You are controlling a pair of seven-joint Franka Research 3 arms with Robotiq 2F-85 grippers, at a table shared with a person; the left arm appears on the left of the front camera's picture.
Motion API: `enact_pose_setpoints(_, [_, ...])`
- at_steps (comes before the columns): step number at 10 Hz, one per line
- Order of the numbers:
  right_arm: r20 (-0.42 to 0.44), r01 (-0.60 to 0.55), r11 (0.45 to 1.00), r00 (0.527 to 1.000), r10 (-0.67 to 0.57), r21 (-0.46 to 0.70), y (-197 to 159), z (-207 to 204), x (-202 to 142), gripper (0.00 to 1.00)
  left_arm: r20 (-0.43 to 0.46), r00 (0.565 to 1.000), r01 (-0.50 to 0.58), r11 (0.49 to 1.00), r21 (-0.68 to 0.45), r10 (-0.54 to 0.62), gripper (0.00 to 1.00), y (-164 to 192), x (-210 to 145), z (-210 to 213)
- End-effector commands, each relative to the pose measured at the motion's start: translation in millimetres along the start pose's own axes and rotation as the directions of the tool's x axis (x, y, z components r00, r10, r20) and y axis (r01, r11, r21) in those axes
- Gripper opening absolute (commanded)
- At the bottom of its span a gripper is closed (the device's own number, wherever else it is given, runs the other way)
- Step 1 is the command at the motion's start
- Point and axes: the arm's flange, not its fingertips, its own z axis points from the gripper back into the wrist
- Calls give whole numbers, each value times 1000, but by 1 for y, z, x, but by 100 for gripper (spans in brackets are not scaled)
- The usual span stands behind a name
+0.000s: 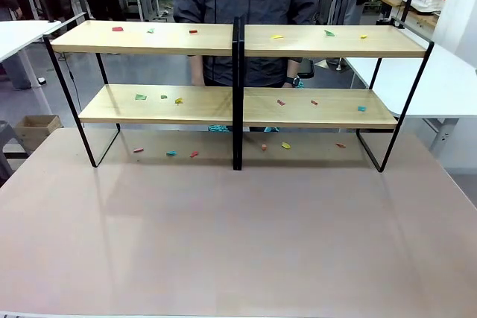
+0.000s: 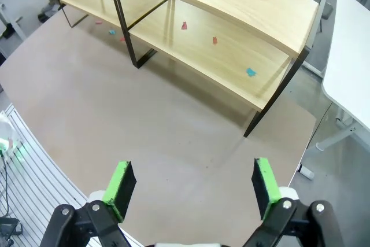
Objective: Clean the shelves.
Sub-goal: Pick up the Duster when the human hands it over.
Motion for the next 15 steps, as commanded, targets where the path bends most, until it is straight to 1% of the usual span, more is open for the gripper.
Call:
enact_pose_setpoints(1, [1,0,1000,1000,0,0,0,0,0,100,-28,998,-63,997,-39,62,100,-20,-74,-47])
enact_pose_setpoints(3, [19,-22,1000,1000,21,21,3,-7,4,100,-62,995,-81,996,-47,78,100,-3,-72,-71])
enact_pose_setpoints(5, [28,-15,999,1000,13,49,1,-16,10,100,-85,991,-108,993,-52,104,100,16,-64,-86])
enact_pose_setpoints(7, [27,-29,998,999,27,62,0,-25,17,100,-101,986,-135,991,-9,133,100,28,-68,-86])
enact_pose_setpoints(9, [31,-42,996,999,40,84,0,-32,24,100,-98,983,-151,988,36,154,100,34,-73,-79])
enact_pose_setpoints(10, [59,-28,994,998,22,101,-2,-37,28,100,-104,980,-161,982,101,172,100,34,-73,-77])
enact_pose_setpoints(11, [101,-24,991,995,11,134,-3,-41,33,100,-119,981,-153,988,10,153,100,56,-32,-78])
enact_pose_setpoints(13, [182,-15,989,983,-12,146,2,-40,44,100,-119,981,-153,988,10,153,100,56,-32,-78])
enact_pose_setpoints(14, [191,26,992,980,-50,122,3,-33,49,100,-119,981,-153,988,10,153,100,56,-32,-78])
enact_pose_setpoints(15, [182,69,994,980,-84,88,3,-28,50,100,-119,981,-153,988,10,153,100,56,-32,-78])
